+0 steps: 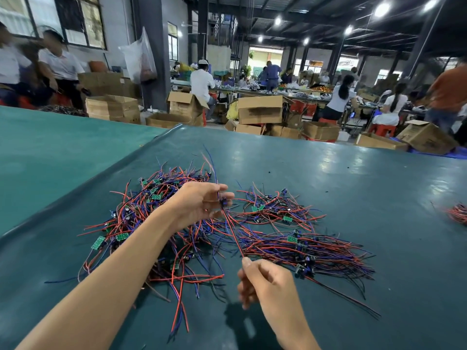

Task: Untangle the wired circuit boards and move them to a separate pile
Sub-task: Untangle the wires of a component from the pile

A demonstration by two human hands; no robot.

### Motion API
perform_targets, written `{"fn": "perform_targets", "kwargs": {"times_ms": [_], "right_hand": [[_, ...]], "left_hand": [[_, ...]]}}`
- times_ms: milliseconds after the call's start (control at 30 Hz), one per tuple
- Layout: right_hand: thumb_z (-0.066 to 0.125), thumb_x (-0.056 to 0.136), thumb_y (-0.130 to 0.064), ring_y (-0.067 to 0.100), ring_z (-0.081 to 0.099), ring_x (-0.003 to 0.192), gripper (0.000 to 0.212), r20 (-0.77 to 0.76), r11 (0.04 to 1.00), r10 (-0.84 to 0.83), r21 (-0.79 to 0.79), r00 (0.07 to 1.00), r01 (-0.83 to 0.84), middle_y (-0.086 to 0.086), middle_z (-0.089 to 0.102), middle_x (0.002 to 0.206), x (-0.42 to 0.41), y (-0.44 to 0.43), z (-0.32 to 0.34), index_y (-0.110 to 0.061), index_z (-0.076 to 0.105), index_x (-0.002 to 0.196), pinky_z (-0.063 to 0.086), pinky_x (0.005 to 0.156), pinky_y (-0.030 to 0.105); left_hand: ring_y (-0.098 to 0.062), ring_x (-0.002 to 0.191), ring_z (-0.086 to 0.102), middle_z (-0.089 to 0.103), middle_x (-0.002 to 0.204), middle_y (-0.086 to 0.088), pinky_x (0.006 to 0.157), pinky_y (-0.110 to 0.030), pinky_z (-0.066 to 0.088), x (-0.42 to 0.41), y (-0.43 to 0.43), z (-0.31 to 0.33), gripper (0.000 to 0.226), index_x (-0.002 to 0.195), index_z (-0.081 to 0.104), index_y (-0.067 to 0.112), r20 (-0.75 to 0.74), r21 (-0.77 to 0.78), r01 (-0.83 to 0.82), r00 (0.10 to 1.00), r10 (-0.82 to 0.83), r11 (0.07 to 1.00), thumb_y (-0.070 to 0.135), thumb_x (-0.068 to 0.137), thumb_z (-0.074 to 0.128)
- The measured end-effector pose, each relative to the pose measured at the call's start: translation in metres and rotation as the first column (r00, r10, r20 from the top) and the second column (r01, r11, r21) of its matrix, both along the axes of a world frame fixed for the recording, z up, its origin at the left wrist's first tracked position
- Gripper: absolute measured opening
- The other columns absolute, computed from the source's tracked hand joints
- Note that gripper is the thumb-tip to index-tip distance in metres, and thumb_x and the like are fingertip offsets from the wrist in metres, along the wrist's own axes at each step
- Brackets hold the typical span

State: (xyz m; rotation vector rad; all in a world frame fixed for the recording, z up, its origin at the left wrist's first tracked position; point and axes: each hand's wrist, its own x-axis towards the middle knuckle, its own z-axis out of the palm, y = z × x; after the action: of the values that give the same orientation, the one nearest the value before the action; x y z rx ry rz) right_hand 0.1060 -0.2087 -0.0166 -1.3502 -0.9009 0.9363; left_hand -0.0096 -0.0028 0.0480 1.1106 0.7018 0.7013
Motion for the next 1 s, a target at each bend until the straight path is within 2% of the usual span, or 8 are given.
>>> {"fn": "perform_targets", "kwargs": {"times_ms": [100,233,367,500,600,733,833,1000], "right_hand": [[0.062,0.098,-0.022,0.025,0.06,0.049,0.033,0.045,0.997,0.028,-0.073,0.999,-0.025,0.015,0.064,0.059,0.013,-0.011,-0.003,0.0,0.067,0.075,0.047,0.043,0.03],[0.062,0.097,-0.017,0.024,0.058,0.049,0.03,0.037,0.995,-0.06,-0.079,0.997,0.063,0.016,0.061,0.058,0.037,-0.021,0.0,0.002,0.067,0.075,0.045,0.041,0.03],[0.062,0.097,-0.015,0.026,0.06,0.055,0.028,0.029,0.99,-0.135,-0.046,0.99,0.136,0.017,0.064,0.064,0.065,-0.03,0.005,0.0,0.073,0.076,0.048,0.042,0.031],[0.066,0.095,-0.016,0.025,0.063,0.056,0.024,0.043,0.961,-0.275,0.003,0.96,0.276,0.019,0.066,0.066,0.097,-0.04,0.008,-0.003,0.077,0.077,0.049,0.042,0.03],[0.07,0.091,-0.015,0.022,0.063,0.052,0.022,-0.027,0.901,-0.433,0.019,0.901,0.433,0.015,0.067,0.063,0.133,-0.042,0.016,0.001,0.075,0.077,0.048,0.039,0.026],[0.071,0.089,-0.01,0.013,0.064,0.046,0.013,-0.158,0.833,-0.545,0.009,0.823,0.553,0.003,0.066,0.056,0.19,-0.036,0.028,0.0,0.067,0.082,0.047,0.04,0.02],[0.072,0.087,-0.008,0.013,0.065,0.046,0.01,-0.2,0.808,-0.585,-0.06,0.786,0.586,0.001,0.067,0.056,0.224,-0.027,0.027,-0.002,0.066,0.082,0.047,0.039,0.019],[0.072,0.087,-0.005,0.01,0.06,0.04,0.014,-0.162,0.764,-0.645,-0.154,0.747,0.627,0.003,0.063,0.051,0.241,-0.012,-0.001,-0.004,0.062,0.077,0.037,0.033,0.018]], "left_hand": [[-0.019,0.079,0.074,0.076,0.097,-0.014,0.073,-0.034,0.061,-0.001,0.001,0.0,0.018,0.108,0.067,0.001,-0.003,0.084,-0.019,1.0,0.019,0.996,0.013,0.102,0.056],[-0.011,0.068,0.066,0.069,0.081,-0.003,0.07,-0.032,0.061,0.004,0.0,-0.004,0.015,0.099,0.073,0.006,-0.07,0.149,-0.022,0.997,0.033,0.989,0.018,0.098,0.065],[-0.008,0.058,0.056,0.06,0.072,0.0,0.058,-0.025,0.058,0.008,-0.002,-0.013,0.017,0.102,0.072,0.0,-0.011,0.102,-0.11,0.994,0.111,0.989,0.015,0.096,0.067],[-0.009,0.058,0.064,0.066,0.074,-0.004,0.055,-0.023,0.057,0.009,-0.008,-0.023,0.012,0.097,0.068,0.002,0.024,0.025,-0.138,0.99,0.137,0.99,0.013,0.094,0.07],[-0.011,0.062,0.068,0.071,0.077,-0.009,0.054,-0.021,0.056,0.01,-0.017,-0.031,0.012,0.096,0.069,0.0,0.016,0.039,-0.132,0.991,0.131,0.991,0.011,0.091,0.072],[-0.016,0.069,0.073,0.074,0.077,-0.013,0.05,-0.021,0.052,0.019,-0.033,-0.038,0.016,0.093,0.072,-0.004,-0.154,0.174,0.014,0.988,0.013,0.985,0.011,0.088,0.076],[-0.02,0.068,0.074,0.074,0.076,-0.016,0.044,-0.022,0.049,0.034,-0.043,-0.042,0.011,0.083,0.073,-0.003,-0.306,0.223,0.108,0.951,-0.036,0.969,0.006,0.088,0.076],[-0.011,0.04,0.057,0.072,0.063,-0.009,0.041,-0.019,0.046,0.05,-0.051,-0.049,0.023,0.077,0.076,-0.004,-0.59,0.313,0.196,0.807,0.029,0.929,0.016,0.087,0.077]]}}
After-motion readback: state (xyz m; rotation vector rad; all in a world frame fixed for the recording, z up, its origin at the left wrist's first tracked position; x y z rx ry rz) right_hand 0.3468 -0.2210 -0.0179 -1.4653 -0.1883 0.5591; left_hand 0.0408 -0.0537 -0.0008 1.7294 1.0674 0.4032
